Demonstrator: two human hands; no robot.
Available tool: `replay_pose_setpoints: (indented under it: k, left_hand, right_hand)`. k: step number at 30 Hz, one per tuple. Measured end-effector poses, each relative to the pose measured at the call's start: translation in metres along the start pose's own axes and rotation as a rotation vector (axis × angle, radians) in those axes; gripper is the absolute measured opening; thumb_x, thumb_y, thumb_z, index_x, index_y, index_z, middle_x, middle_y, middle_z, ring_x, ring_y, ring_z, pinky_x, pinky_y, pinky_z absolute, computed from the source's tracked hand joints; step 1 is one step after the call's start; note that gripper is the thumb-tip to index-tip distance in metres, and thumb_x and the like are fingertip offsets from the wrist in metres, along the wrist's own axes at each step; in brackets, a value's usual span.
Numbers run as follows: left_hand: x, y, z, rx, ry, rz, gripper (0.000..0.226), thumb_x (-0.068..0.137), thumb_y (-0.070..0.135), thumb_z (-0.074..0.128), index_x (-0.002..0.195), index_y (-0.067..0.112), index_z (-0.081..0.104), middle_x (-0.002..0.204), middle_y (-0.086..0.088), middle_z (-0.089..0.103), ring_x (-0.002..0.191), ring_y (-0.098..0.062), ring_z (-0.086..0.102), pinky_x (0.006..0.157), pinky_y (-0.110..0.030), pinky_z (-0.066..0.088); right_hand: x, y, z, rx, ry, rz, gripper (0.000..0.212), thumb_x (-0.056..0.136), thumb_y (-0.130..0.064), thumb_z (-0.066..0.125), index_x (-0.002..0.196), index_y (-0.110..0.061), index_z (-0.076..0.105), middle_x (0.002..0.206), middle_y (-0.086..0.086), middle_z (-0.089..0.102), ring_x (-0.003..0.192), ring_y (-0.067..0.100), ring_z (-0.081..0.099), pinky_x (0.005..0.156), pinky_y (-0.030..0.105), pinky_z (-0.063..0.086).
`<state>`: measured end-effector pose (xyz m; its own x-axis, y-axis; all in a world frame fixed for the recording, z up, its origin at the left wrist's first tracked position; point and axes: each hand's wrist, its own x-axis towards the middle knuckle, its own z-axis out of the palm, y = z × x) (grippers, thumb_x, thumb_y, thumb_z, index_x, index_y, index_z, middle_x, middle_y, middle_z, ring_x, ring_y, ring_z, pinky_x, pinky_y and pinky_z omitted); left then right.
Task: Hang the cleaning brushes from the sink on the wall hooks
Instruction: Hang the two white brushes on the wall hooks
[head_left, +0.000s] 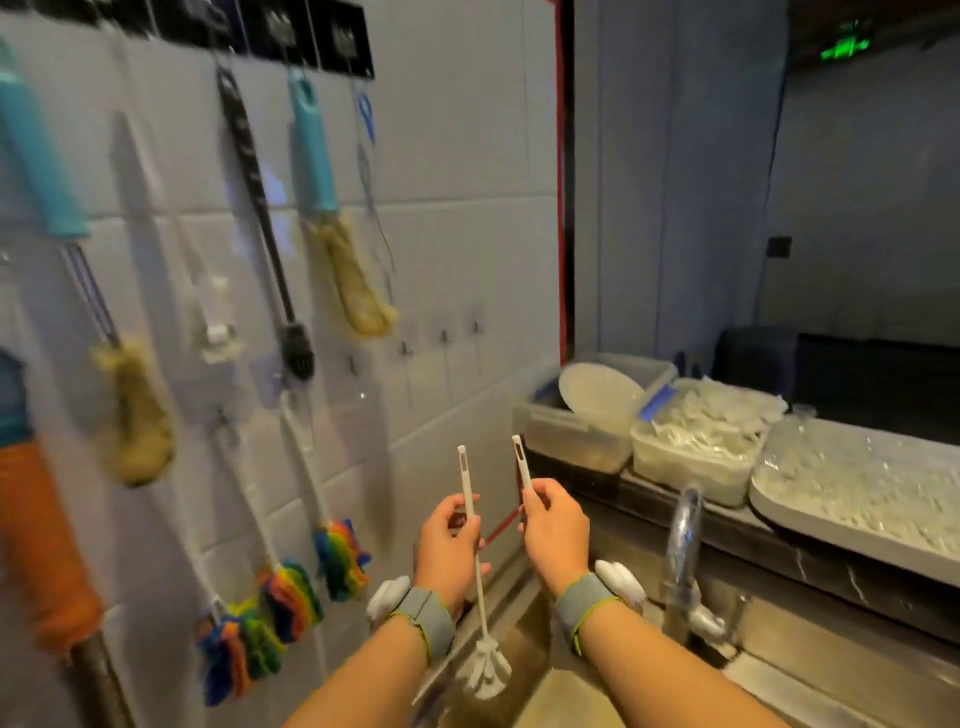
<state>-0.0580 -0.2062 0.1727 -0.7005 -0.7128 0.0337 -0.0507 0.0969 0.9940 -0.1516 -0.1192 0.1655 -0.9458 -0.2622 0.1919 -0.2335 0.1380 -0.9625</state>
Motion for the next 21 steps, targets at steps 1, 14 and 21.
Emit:
replay_pose_setpoints:
  k: [1,14,21]
  left_hand:
    - [0.004,0.011,-0.002,-0.023,0.000,0.022,0.027,0.096,0.014,0.051,0.099,0.037,0.065,0.090,-0.005,0.061,0.079,-0.023,0.064,0.069,-0.050,0.064]
    - [0.081,0.096,0.020,-0.042,0.024,0.125,0.025,0.095,0.015,0.048,0.092,0.036,0.062,0.082,-0.003,0.061,0.068,-0.019,0.063,0.056,-0.034,0.052]
    - [0.122,0.098,0.020,-0.045,0.102,0.102,0.029,0.095,0.010,0.046,0.090,0.034,0.062,0.081,-0.005,0.057,0.064,-0.020,0.061,0.052,-0.031,0.050]
  right_hand:
    - [0.006,-0.014,-0.001,0.001,0.007,-0.018,0.014,0.090,-0.024,0.055,0.082,-0.021,0.066,0.072,0.000,0.070,0.073,0.026,0.067,0.075,0.044,0.055]
    - [0.083,-0.074,0.013,0.069,0.038,-0.086,0.021,0.095,-0.023,0.050,0.085,-0.022,0.069,0.070,0.002,0.066,0.076,0.030,0.064,0.078,0.051,0.055]
    - [0.111,-0.060,0.030,0.085,0.025,-0.086,0.022,0.097,-0.024,0.049,0.090,-0.023,0.069,0.074,0.002,0.065,0.075,0.024,0.061,0.078,0.048,0.056]
